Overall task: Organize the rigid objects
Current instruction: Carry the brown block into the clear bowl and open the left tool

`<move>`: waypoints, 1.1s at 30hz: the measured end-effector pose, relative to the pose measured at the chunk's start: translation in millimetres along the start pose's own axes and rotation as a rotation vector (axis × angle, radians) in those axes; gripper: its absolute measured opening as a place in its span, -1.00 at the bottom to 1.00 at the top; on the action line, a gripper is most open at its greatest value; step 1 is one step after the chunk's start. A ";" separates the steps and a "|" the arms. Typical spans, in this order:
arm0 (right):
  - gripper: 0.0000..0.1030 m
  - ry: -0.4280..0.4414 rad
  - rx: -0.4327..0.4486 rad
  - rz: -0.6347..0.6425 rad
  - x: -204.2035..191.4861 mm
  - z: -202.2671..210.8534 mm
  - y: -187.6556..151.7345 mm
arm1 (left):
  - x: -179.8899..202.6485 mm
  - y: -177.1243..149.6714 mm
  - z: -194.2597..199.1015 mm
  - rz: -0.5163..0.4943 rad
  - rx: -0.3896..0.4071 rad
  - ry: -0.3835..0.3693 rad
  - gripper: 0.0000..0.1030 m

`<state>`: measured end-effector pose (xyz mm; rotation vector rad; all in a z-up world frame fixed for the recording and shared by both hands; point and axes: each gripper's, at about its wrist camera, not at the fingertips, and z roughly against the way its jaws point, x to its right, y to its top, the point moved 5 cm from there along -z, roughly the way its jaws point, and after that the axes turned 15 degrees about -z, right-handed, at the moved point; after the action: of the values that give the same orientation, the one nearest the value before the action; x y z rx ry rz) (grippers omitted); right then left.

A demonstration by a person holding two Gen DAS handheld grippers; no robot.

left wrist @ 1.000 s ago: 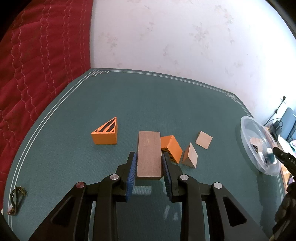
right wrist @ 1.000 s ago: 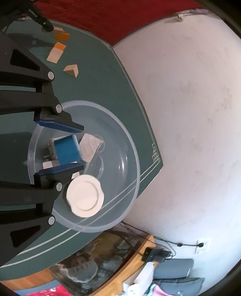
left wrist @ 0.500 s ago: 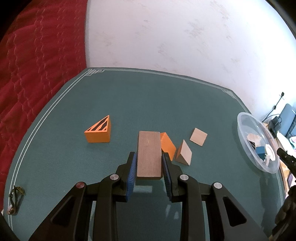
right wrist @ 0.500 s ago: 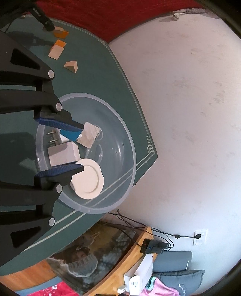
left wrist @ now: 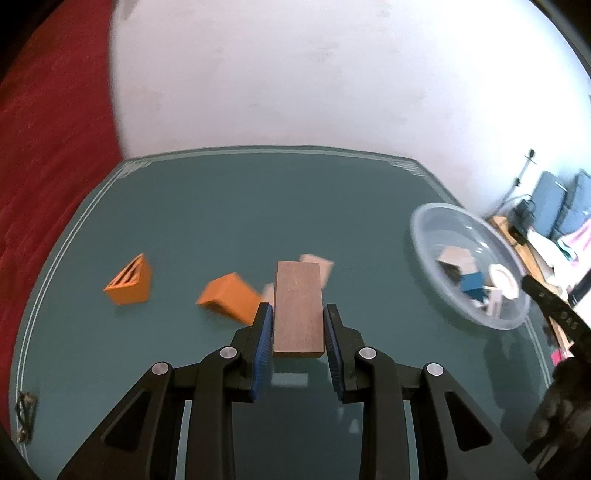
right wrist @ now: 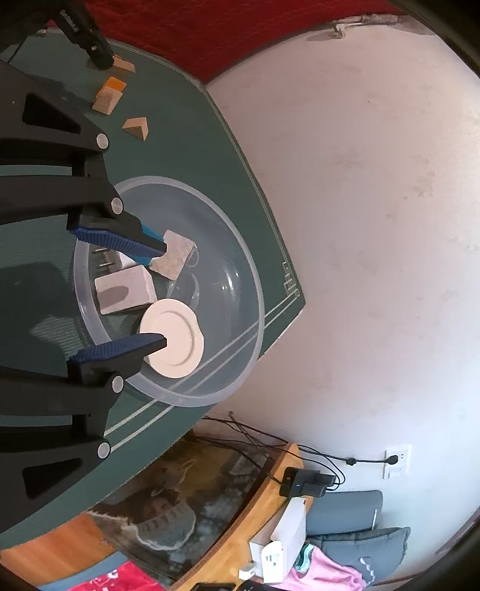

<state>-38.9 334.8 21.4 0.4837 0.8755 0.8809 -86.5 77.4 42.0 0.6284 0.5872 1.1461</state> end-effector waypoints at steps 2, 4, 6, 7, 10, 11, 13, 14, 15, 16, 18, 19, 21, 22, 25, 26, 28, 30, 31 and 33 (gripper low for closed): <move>-0.08 0.001 0.013 0.002 0.1 1.9 -0.1 | 13.0 7.8 -0.7 -0.021 0.008 -0.021 -0.44; -0.06 -0.001 0.029 -0.002 0.8 4.3 0.0 | 27.9 16.0 -2.5 -0.046 0.017 -0.042 -0.44; -0.05 -0.002 0.043 -0.008 2.6 6.6 0.6 | 44.9 25.4 -6.1 -0.077 0.026 -0.064 -0.44; -0.05 -0.004 0.048 -0.011 3.2 7.3 0.7 | 52.1 29.2 -7.9 -0.087 0.027 -0.075 -0.44; -0.05 -0.011 0.064 -0.022 6.6 8.5 1.0 | 70.1 40.6 -16.3 -0.107 0.024 -0.105 -0.44; -0.05 -0.014 0.069 -0.023 7.2 8.9 0.9 | 75.2 44.2 -18.7 -0.112 0.025 -0.112 -0.44; -0.05 -0.019 0.078 -0.024 7.7 9.9 1.5 | 84.2 50.0 -20.9 -0.128 0.036 -0.123 -0.44; -0.05 -0.021 0.083 -0.025 7.9 10.1 1.4 | 87.2 52.2 -21.3 -0.134 0.041 -0.127 -0.44; -0.05 -0.024 0.087 -0.025 8.0 10.1 0.9 | 94.3 57.0 -22.8 -0.145 0.047 -0.133 -0.44; -0.05 -0.028 0.088 -0.024 8.1 9.6 0.3 | 97.1 58.7 -22.8 -0.154 0.051 -0.137 -0.44; -0.05 -0.030 0.084 -0.024 8.2 8.1 -0.3 | 105.1 63.1 -25.1 -0.171 0.056 -0.138 -0.44; -0.04 -0.029 0.083 -0.027 8.8 7.8 0.0 | 107.8 64.0 -26.7 -0.176 0.054 -0.139 -0.44; -0.05 -0.029 0.084 -0.034 11.1 7.6 1.1 | 107.9 64.4 -28.7 -0.171 0.050 -0.142 -0.44; -0.05 -0.030 0.085 -0.037 12.4 6.9 1.7 | 106.3 63.5 -29.7 -0.166 0.045 -0.140 -0.44; -0.04 -0.034 0.078 -0.044 14.2 4.6 0.4 | 98.2 55.4 -36.5 -0.136 0.004 -0.143 -0.42; -0.04 -0.036 0.074 -0.045 14.2 3.2 -0.1 | 93.8 50.5 -39.3 -0.119 -0.016 -0.152 -0.41; -0.04 -0.038 0.070 -0.045 14.3 2.3 -0.8 | 89.8 42.2 -42.8 -0.099 -0.041 -0.163 -0.35; -0.04 -0.039 0.076 -0.043 13.8 3.6 -0.4 | 88.4 30.6 -46.4 -0.092 -0.072 -0.172 -0.23; -0.01 -0.040 0.080 -0.043 13.7 4.4 -0.4 | 88.4 26.2 -46.8 -0.097 -0.079 -0.174 -0.22; 0.02 -0.043 0.087 -0.044 13.8 5.5 -0.3 | 94.2 15.8 -48.8 -0.127 -0.098 -0.173 -0.22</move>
<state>-29.7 345.8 18.1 0.5555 0.8850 0.7921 -102.5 178.5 9.9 0.5907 0.4149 0.9839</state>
